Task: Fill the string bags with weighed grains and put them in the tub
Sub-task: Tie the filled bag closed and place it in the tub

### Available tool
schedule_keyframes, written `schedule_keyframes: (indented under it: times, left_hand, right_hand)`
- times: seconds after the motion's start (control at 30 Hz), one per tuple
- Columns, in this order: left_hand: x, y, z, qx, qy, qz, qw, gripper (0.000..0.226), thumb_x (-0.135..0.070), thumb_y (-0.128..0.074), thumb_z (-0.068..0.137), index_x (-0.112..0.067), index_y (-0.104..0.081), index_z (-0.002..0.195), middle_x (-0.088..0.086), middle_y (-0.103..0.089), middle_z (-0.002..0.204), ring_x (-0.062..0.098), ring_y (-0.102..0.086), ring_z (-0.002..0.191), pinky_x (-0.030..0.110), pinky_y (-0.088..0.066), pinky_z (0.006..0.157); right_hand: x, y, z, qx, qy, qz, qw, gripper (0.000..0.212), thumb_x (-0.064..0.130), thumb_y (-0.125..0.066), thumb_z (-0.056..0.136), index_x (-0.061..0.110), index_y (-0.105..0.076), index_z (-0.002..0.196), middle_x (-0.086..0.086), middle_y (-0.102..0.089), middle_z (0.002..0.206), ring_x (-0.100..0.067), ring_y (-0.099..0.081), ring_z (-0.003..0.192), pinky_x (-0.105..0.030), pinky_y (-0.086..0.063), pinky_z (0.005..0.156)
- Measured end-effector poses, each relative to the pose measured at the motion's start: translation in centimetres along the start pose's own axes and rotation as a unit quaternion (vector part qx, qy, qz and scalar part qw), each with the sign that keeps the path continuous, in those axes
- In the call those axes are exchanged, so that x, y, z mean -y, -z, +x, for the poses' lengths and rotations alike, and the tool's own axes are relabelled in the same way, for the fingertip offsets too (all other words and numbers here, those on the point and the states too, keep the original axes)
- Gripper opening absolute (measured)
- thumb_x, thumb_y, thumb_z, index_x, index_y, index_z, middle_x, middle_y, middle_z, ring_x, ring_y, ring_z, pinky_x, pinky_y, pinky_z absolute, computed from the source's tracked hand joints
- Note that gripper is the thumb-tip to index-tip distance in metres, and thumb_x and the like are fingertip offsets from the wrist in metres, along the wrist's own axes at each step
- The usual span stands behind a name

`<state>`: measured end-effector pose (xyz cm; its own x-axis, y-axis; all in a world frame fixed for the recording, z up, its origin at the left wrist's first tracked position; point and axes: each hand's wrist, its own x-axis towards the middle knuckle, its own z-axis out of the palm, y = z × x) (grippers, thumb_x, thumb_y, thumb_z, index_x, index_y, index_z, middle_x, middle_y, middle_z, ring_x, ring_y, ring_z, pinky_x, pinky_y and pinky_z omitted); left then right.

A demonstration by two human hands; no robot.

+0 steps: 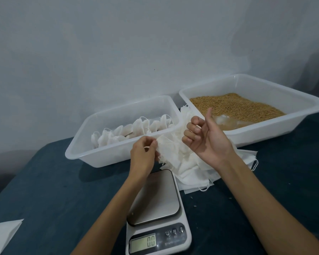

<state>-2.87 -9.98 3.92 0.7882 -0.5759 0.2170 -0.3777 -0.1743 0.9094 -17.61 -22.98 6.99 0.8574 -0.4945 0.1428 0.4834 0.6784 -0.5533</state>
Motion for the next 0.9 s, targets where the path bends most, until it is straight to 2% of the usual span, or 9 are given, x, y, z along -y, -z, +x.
schedule_keyframes:
  times: [0.1,0.17,0.27,0.4,0.5,0.6,0.67,0.77,0.9]
  left_hand:
    - [-0.4,0.6,-0.1,-0.017,-0.013,-0.059,0.998,0.012,-0.012,-0.058,0.106,-0.013,-0.069,0.100,-0.009,-0.074,0.083,0.004,-0.070,0.073,0.022,-0.058,0.066]
    - [-0.9,0.9,-0.4,-0.023,-0.022,-0.094,0.995,0.011,-0.012,-0.058,0.106,-0.011,-0.069,0.105,-0.005,-0.076,0.093,0.008,-0.072,0.085,0.021,-0.058,0.071]
    - [-1.4,1.7,-1.1,-0.029,-0.033,-0.148,0.988,0.013,-0.012,-0.056,0.107,-0.008,-0.068,0.106,0.003,-0.076,0.099,0.015,-0.074,0.088,0.022,-0.060,0.073]
    - [-1.6,3.0,-2.6,-0.002,-0.041,-0.228,0.973,0.015,-0.015,-0.057,0.106,-0.005,-0.069,0.105,0.002,-0.077,0.103,0.017,-0.075,0.092,0.026,-0.061,0.078]
    - [-1.4,3.4,-3.8,-0.024,-0.062,-0.217,0.974,0.011,-0.011,-0.061,0.103,-0.004,-0.070,0.103,-0.001,-0.077,0.098,0.017,-0.073,0.085,0.028,-0.061,0.080]
    - [-1.6,3.2,-4.6,-0.033,-0.129,-0.195,0.972,0.008,-0.004,-0.068,0.097,-0.010,-0.073,0.094,0.004,-0.072,0.085,0.018,-0.066,0.076,0.024,-0.056,0.077]
    - [-1.8,2.8,-4.9,-0.013,-0.156,-0.182,0.971,0.012,-0.002,-0.072,0.094,-0.013,-0.074,0.091,0.006,-0.073,0.083,0.018,-0.068,0.077,0.023,-0.056,0.077]
    - [-1.7,2.3,-5.2,0.008,-0.170,-0.167,0.971,0.008,-0.010,-0.076,0.093,-0.018,-0.077,0.093,0.004,-0.076,0.085,0.017,-0.072,0.082,0.023,-0.057,0.080]
    - [-1.0,2.1,-5.5,0.007,-0.159,-0.158,0.975,0.015,-0.012,-0.076,0.094,-0.025,-0.079,0.099,0.002,-0.078,0.090,0.018,-0.076,0.086,0.023,-0.058,0.078]
  right_hand:
    - [-0.1,0.0,0.0,0.001,-0.003,-0.012,1.000,0.061,0.062,-0.034,0.101,0.016,-0.057,0.069,0.004,-0.036,0.061,-0.010,-0.032,0.050,-0.023,-0.036,0.054]
    - [-0.2,0.1,0.0,0.003,-0.004,-0.028,1.000,0.060,0.060,-0.036,0.102,0.016,-0.058,0.069,0.003,-0.035,0.063,-0.011,-0.033,0.051,-0.023,-0.039,0.053]
    - [-0.3,0.1,0.0,0.004,-0.005,-0.058,0.998,0.054,0.058,-0.042,0.101,0.016,-0.058,0.072,0.002,-0.037,0.064,-0.011,-0.032,0.052,-0.024,-0.040,0.054]
    - [-1.0,0.0,-0.4,0.014,0.034,-0.206,0.978,0.031,0.041,-0.059,0.098,0.015,-0.063,0.083,-0.001,-0.051,0.073,-0.013,-0.038,0.053,-0.026,-0.042,0.059]
    - [-2.1,-0.6,-0.7,0.016,0.078,-0.362,0.929,0.022,0.027,-0.069,0.094,0.007,-0.063,0.091,-0.006,-0.061,0.079,-0.018,-0.045,0.053,-0.026,-0.043,0.055]
    - [-3.2,-1.1,-1.1,0.053,0.049,-0.394,0.916,0.035,0.033,-0.067,0.094,-0.002,-0.064,0.094,-0.012,-0.072,0.089,-0.023,-0.057,0.057,-0.028,-0.049,0.057]
    - [-3.7,-1.4,-1.3,0.067,0.029,-0.398,0.915,0.039,0.038,-0.065,0.094,-0.001,-0.067,0.098,-0.015,-0.074,0.096,-0.029,-0.065,0.067,-0.031,-0.055,0.061]
    - [-4.3,-1.4,-1.2,0.074,0.044,-0.412,0.907,0.022,0.029,-0.069,0.095,0.008,-0.072,0.092,-0.013,-0.074,0.088,-0.030,-0.070,0.075,-0.037,-0.059,0.069]
    - [-4.8,-1.0,-0.9,0.047,0.095,-0.438,0.893,0.018,0.014,-0.064,0.098,0.003,-0.072,0.087,-0.014,-0.071,0.077,-0.026,-0.072,0.072,-0.031,-0.059,0.068]
